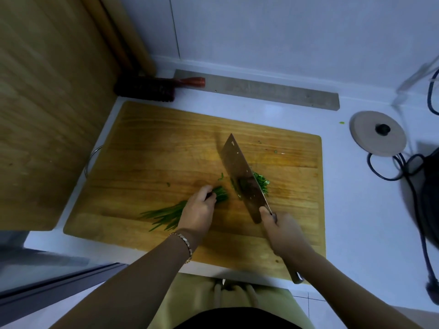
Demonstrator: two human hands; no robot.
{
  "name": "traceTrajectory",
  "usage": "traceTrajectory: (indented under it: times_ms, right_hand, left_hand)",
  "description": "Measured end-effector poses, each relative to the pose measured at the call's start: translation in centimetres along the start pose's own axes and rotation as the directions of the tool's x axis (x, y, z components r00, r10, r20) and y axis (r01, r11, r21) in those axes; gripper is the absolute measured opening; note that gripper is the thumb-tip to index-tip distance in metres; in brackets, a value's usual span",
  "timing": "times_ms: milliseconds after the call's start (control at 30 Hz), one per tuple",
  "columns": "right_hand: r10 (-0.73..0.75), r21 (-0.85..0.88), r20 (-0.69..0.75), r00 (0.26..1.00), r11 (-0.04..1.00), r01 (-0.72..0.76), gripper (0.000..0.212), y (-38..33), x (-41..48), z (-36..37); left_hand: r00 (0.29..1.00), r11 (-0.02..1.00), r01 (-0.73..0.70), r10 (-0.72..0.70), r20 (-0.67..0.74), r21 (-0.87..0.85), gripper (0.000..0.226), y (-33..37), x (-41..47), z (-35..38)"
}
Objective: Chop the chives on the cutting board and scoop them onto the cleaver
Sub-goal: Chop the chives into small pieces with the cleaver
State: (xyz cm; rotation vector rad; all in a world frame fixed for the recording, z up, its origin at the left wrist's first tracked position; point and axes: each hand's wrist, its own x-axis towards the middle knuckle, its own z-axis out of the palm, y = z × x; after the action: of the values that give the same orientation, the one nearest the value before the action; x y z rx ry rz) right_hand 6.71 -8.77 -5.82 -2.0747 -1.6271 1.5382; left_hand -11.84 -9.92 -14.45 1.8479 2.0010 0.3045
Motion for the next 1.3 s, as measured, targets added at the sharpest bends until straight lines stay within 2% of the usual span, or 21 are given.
traceTrajectory:
  times_ms: [33, 133, 367, 500, 700, 867, 967, 1067, 1167, 1233, 1300]
  right_hand:
    - [-0.013, -0.011, 0.007, 1.0, 1.0, 0.013, 0.045, -0.1, -0.3, 0.0]
    - [-0.04, -0.044, 0.043, 0.998, 0.998, 0.042, 0.043, -0.3, -0.9, 0.7]
    - [-0.06, -0.128, 0.045, 0.997, 0.99, 0.065, 0.04, -0.3, -0.8, 2.5]
    - [-0.045, -0.165, 0.05, 0.998, 0.985, 0.053, 0.04, 0.2, -0.5, 3.0]
    - [-0.042, -0.227, 0.04, 0.998, 0.973, 0.05, 0.04, 0.5, 0.1, 3.4]
    - [-0.106, -0.207, 0.013, 0.994, 0.973, 0.106, 0.039, -0.5, 1.4, 4.4]
    - [-0.094, -0.201, 0.02, 0.995, 0.975, 0.096, 0.04, 1.1, 0.4, 4.1]
    - [-0.087, -0.117, 0.024, 0.996, 0.989, 0.09, 0.041, 0.6, 0.6, 3.6]
    - [-0.016, 0.003, 0.029, 0.999, 1.0, 0.016, 0.042, -0.8, 1.5, 2.9]
    - [0.053, 0.069, 0.046, 0.998, 0.996, -0.056, 0.04, -0.9, 1.7, 2.2]
    - [0.109, 0.176, 0.08, 0.991, 0.977, -0.121, 0.038, -0.6, 1.3, 1.0]
  left_hand:
    - [0.999, 1.0, 0.007, -0.008, -0.048, -0.012, 0.027, 0.0, 0.1, 0.1]
    - [0.997, 1.0, -0.013, 0.014, -0.073, 0.018, 0.02, 0.3, 0.2, -0.2]
    - [0.993, 0.997, -0.004, 0.013, -0.121, 0.073, 0.026, 0.8, 0.1, -0.5]
    - [0.994, 1.0, -0.006, 0.009, -0.111, 0.026, 0.036, 0.9, 0.1, -0.7]
    - [0.997, 1.0, -0.012, 0.013, -0.073, 0.011, 0.038, 0.6, 0.3, -0.5]
    - [0.999, 0.997, -0.041, 0.042, -0.022, 0.066, 0.044, 0.2, 0.1, -0.4]
    - [0.996, 0.99, -0.068, 0.076, -0.057, 0.12, 0.035, 0.0, -0.5, -0.3]
    - [0.998, 0.991, -0.055, 0.056, -0.008, 0.121, 0.038, 0.2, -0.9, -0.5]
    - [0.998, 0.99, -0.058, 0.053, 0.042, 0.131, 0.04, 0.0, -0.9, -0.5]
    - [0.997, 0.993, -0.072, 0.07, 0.027, 0.098, 0.036, -0.2, -0.8, -0.5]
    - [0.997, 0.996, -0.073, 0.073, 0.003, 0.044, 0.044, -0.5, -0.6, -0.1]
